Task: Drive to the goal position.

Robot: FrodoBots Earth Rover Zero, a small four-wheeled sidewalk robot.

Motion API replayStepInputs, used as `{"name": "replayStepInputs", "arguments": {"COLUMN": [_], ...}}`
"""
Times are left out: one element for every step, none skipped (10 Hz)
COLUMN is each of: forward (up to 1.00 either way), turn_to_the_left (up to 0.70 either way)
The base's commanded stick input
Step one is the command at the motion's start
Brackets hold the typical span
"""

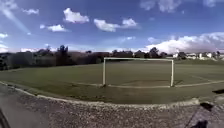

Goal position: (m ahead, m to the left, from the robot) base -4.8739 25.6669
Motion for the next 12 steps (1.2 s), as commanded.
{"name": "replayStepInputs", "arguments": {"forward": [0.0, 0.0, 0.0, 0.0, 0.0, 0.0, 0.0, 0.0, 0.0, 0.0, 0.0, 0.0], "turn_to_the_left": [0.7, 0.7, 0.7, 0.7, 0.7, 0.7, 0.7, 0.7, 0.7, 0.7, 0.7, 0.7]}}
